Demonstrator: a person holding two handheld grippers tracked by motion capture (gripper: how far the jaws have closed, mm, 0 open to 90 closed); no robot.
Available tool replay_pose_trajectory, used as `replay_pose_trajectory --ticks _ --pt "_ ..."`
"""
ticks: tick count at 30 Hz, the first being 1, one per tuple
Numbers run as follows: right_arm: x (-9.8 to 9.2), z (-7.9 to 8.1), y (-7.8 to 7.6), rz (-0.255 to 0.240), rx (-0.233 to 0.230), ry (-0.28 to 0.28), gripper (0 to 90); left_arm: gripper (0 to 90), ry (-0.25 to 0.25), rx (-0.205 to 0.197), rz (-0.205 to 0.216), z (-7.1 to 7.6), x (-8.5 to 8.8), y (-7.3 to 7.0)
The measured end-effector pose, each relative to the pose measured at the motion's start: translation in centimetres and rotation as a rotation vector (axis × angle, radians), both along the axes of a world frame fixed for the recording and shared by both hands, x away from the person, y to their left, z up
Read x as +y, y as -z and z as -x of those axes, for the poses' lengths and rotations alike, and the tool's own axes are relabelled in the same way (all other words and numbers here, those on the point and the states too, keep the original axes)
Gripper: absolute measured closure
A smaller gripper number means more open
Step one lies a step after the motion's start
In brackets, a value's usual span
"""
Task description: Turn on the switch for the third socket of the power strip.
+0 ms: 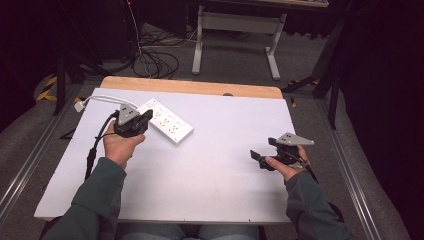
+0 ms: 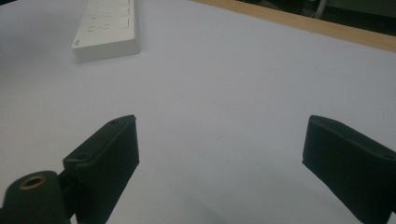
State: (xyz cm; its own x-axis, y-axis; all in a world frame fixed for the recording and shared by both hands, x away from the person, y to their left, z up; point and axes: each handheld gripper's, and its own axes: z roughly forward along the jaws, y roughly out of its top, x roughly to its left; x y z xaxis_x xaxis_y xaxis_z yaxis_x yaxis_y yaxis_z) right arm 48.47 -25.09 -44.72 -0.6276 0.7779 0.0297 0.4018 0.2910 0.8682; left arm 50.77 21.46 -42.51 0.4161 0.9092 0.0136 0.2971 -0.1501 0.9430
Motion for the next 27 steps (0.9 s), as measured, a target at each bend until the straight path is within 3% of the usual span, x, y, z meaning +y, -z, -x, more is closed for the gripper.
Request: replay_pose_trajectory --ticks 27 --pt "-0.1 0.1 0.0 -0.01 0.003 -0.005 11.0 90.0 0.061 0.023 -0.042 -1.9 -2.6 0.6"
